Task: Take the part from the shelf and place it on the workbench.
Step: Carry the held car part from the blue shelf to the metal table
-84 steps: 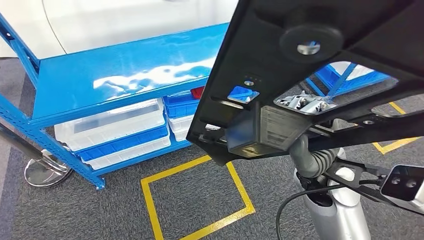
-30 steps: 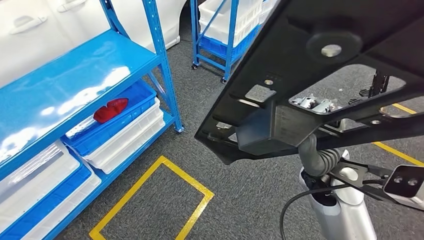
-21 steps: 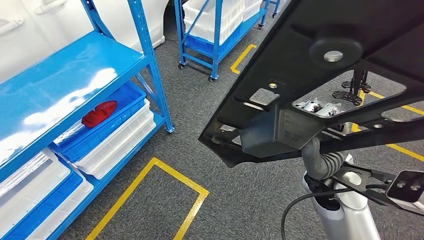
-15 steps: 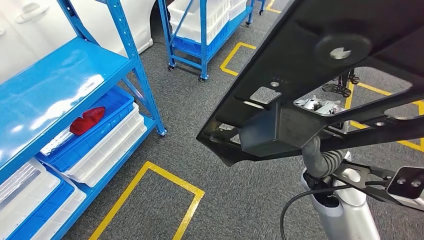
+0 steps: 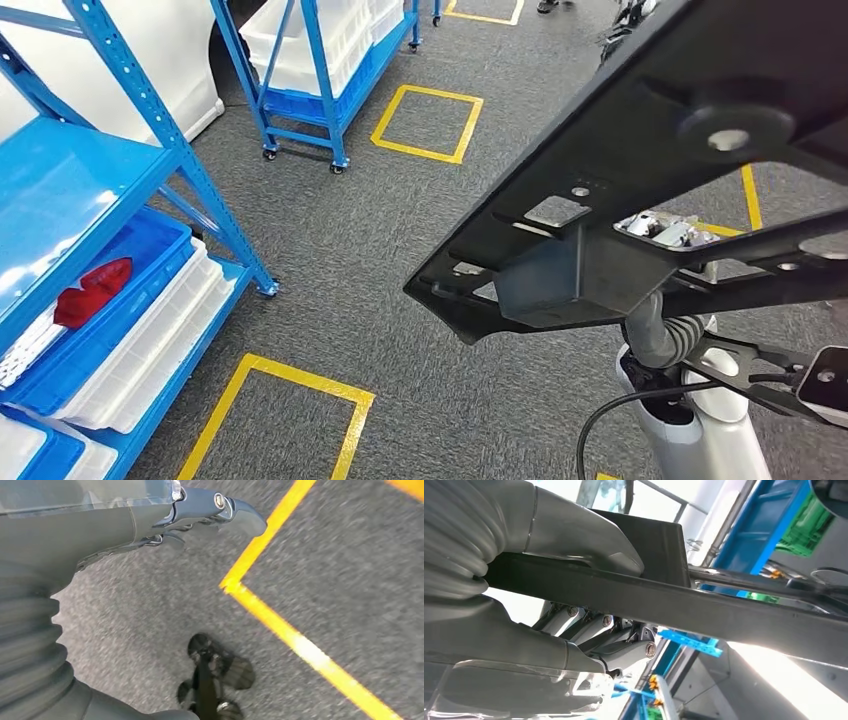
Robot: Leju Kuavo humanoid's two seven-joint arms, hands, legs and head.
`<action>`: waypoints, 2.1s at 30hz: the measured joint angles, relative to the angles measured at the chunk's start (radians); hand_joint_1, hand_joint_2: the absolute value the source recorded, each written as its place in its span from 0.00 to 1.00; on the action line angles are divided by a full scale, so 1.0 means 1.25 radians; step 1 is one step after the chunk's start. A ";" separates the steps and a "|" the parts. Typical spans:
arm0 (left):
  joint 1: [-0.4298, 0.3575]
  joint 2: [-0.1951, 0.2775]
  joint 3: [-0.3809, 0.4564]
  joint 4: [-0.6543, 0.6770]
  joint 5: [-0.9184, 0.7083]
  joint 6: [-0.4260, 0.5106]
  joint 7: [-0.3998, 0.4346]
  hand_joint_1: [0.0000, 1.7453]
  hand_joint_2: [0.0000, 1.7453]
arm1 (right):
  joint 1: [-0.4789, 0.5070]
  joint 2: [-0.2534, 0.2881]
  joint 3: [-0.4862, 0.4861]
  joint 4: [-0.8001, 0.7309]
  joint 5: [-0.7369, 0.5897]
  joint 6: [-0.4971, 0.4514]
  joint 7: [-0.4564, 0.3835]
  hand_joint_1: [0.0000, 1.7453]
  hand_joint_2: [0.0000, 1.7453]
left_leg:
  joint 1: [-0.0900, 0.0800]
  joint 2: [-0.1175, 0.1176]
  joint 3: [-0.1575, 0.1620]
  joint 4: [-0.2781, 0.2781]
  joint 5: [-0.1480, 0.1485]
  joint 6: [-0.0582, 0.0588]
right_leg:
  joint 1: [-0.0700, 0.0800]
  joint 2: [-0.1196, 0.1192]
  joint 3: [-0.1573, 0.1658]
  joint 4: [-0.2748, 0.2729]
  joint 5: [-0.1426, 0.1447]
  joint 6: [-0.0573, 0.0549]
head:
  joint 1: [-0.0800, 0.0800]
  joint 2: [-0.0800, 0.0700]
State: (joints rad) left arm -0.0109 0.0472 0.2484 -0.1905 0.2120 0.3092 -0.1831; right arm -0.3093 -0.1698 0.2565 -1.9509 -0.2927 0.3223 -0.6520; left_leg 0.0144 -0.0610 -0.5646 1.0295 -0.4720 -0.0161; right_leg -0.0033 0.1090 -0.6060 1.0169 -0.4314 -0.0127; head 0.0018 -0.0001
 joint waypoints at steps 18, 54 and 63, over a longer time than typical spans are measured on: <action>-0.003 0.007 0.018 0.000 -0.024 -0.018 -0.018 0.00 1.00 | 0.045 0.014 -0.019 -0.007 0.047 -0.013 -0.012 1.00 1.00 | -0.006 0.105 0.017 -0.028 0.003 0.023 | -0.006 -0.116 -0.044 0.092 -0.035 0.028 | 0.007 0.000; -0.015 -0.058 -0.008 0.000 -0.113 -0.025 0.023 0.00 1.00 | -0.027 0.025 0.019 -0.004 0.158 -0.153 0.053 1.00 1.00 | -0.004 0.068 -0.030 0.096 -0.077 -0.012 | 0.000 -0.091 0.017 -0.025 -0.001 -0.008 | -0.001 0.000; -0.013 -0.054 -0.021 0.000 -0.123 -0.039 0.003 0.00 1.00 | -0.025 0.017 0.023 -0.001 0.196 -0.182 0.050 1.00 1.00 | -0.001 -0.005 0.001 -0.017 0.008 0.000 | -0.001 0.000 0.012 -0.011 -0.004 0.004 | -0.003 0.000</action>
State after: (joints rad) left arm -0.0266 -0.0200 0.2224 -0.1911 0.0580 0.2605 -0.1800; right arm -0.3403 -0.1488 0.2858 -1.9518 -0.0481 0.0950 -0.5897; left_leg 0.0136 -0.0679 -0.5629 1.0078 -0.4620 -0.0163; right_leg -0.0044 0.1084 -0.5915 1.0034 -0.4365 -0.0077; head -0.0018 -0.0002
